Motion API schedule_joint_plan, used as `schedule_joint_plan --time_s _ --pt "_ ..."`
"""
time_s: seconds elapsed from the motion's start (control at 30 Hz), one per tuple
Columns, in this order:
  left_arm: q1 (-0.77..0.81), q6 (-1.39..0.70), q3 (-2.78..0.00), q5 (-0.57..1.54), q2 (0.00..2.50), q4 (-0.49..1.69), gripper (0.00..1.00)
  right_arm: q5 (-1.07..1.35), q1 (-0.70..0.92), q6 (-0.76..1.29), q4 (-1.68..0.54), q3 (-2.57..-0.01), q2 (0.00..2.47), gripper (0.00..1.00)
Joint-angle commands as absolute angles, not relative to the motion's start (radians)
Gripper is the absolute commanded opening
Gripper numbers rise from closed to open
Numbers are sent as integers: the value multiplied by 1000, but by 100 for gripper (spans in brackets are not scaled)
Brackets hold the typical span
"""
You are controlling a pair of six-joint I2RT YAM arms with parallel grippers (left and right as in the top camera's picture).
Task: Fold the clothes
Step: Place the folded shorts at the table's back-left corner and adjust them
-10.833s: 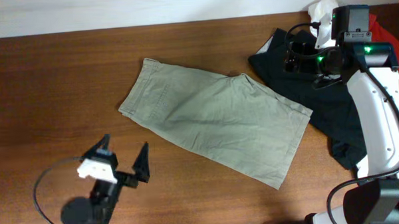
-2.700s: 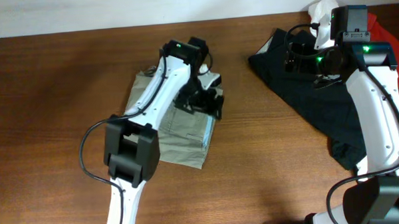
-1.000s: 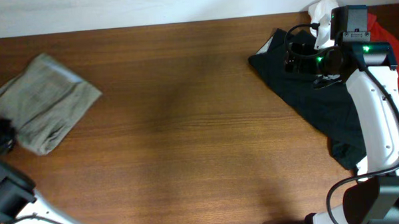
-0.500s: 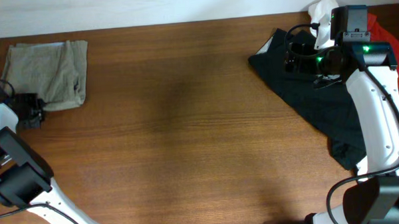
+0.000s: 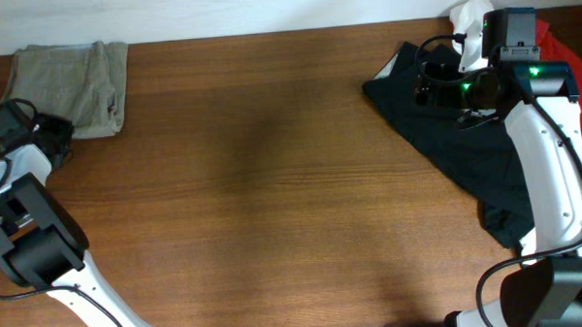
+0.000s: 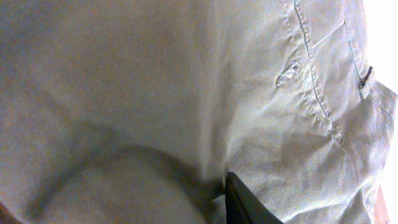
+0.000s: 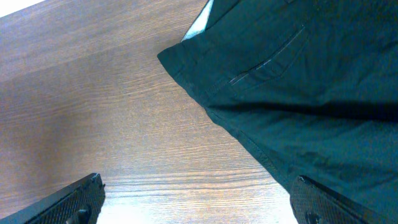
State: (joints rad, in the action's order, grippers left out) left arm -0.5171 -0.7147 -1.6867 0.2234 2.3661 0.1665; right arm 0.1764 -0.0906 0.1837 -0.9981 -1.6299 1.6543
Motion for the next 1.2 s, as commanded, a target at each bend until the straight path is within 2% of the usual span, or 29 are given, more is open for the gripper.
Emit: schedule_joint_plan --time_s 0.0,0.13,0.2,0.23,0.27,0.33,0.43,0.53,0.63,0.67,0.7,0.73,0.77,1.17 --pt "-522 -701 -1683 190 2432 167 29 171 -85 184 -998 -1633 1645 99" --pt "-555 -635 -1684 190 2432 157 30 171 -85 184 -998 -1633 1645 99" --pt "-554 -612 -1684 190 2432 157 54 171 -85 184 -998 -1633 1645 99" --pt "-555 -611 -1685 196 2432 157 79 171 -85 184 -998 -1633 1645 99" --pt "-555 -612 -1685 221 2432 157 93 171 -85 184 -998 -1633 1645 99" --pt "-555 -611 -1696 291 2431 158 98 171 -85 184 -998 -1633 1645 99" --pt "-553 -600 -1754 326 2423 222 99 171 -85 183 -998 -1633 1645 99" --pt "-553 -589 -1828 150 2311 478 99 171 -85 184 -998 -1633 1645 99" --pt "-553 -589 -1828 81 2213 604 99 171 -85 184 -998 -1633 1645 99" --pt "-552 -589 -1828 81 2197 632 94 171 -85 184 -998 -1633 1645 99" --pt "-551 -589 -1828 81 2195 641 47 171 -85 184 -998 -1633 1645 99" --pt "-552 -589 -1828 81 2195 645 5 171 -85 184 -998 -1633 1645 99" --pt "-550 -589 -1828 81 2195 645 1 171 -85 184 -998 -1633 1645 99" --pt "-428 -543 -1819 41 2367 569 1 171 -85 184 -998 -1633 1645 98"
